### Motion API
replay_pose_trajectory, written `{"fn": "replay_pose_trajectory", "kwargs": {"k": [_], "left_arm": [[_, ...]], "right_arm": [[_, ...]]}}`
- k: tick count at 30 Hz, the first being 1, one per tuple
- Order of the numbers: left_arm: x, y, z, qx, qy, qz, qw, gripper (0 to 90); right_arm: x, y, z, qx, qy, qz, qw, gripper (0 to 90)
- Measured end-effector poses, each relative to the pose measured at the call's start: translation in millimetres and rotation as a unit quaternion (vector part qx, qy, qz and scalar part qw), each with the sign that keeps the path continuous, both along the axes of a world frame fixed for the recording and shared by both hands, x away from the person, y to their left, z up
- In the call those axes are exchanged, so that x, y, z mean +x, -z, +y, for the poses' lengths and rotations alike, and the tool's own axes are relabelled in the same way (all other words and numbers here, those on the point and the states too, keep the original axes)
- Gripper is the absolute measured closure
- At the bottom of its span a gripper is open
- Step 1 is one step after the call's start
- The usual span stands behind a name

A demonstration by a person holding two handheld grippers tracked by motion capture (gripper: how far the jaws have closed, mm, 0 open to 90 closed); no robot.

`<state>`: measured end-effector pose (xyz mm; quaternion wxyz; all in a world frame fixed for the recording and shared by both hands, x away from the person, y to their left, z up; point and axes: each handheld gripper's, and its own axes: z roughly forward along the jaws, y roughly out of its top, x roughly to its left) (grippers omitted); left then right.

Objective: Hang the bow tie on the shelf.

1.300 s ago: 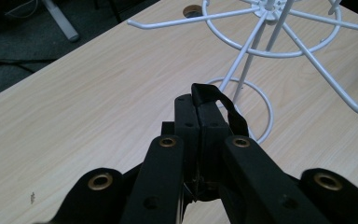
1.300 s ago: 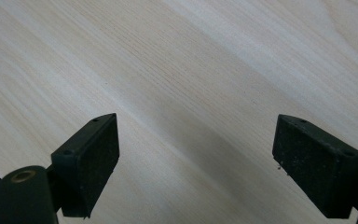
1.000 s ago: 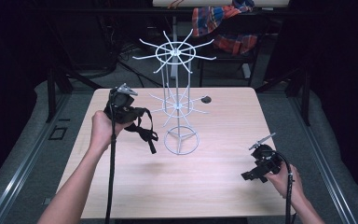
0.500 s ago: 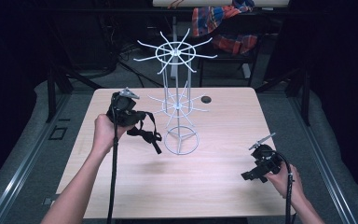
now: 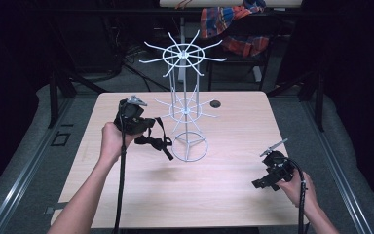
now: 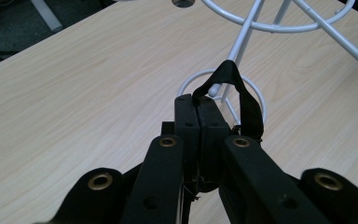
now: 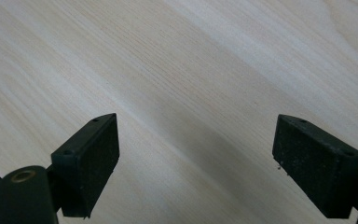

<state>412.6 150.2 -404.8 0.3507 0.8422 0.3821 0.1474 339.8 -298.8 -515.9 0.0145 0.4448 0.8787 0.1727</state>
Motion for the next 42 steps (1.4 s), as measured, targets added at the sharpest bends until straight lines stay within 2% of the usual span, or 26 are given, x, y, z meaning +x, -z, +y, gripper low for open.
{"fn": "replay_pose_trajectory", "kwargs": {"k": [17,18,20,22,31,32,33,35,39,42], "left_arm": [[3.5,14.9,-11.3,-0.017,-0.001,0.000,0.9999,88.8],[3.7,15.7,-11.8,-0.018,-0.003,0.000,0.9998,88.8],[4.0,17.0,-12.5,-0.022,-0.005,-0.001,0.9997,88.8],[4.7,18.6,-13.4,-0.027,-0.005,-0.001,0.9996,88.8],[6.5,22.1,-15.5,-0.038,-0.009,-0.001,0.9992,87.4],[6.8,22.3,-15.1,-0.039,-0.008,-0.001,0.9992,86.3],[7.1,22.7,-14.6,-0.041,-0.009,0.002,0.9991,85.3],[7.5,23.2,-13.1,-0.045,-0.012,0.003,0.9989,83.6],[6.8,22.1,-8.2,-0.053,-0.014,0.005,0.9985,78.2],[4.9,21.0,-4.2,-0.055,-0.017,0.007,0.9983,68.5]], "right_arm": [[0.4,0.3,0.7,0.004,-0.006,0.003,1.0000,14.3],[0.6,0.3,0.5,-0.001,-0.008,0.002,1.0000,14.4],[0.0,2.3,1.5,0.008,-0.001,-0.007,0.9999,14.3],[0.9,0.5,1.0,-0.002,-0.011,0.002,0.9999,14.4],[-0.5,0.3,2.0,0.001,-0.004,-0.002,1.0000,14.3],[-0.6,1.5,2.3,0.007,-0.001,-0.003,1.0000,14.4],[0.2,0.6,1.4,-0.002,-0.008,0.001,1.0000,14.4],[-0.7,1.6,2.0,0.007,-0.001,-0.001,1.0000,14.4],[-0.3,0.4,1.2,0.002,-0.004,0.000,1.0000,14.4],[-0.7,1.4,1.8,0.006,0.001,0.000,1.0000,14.4]]}}
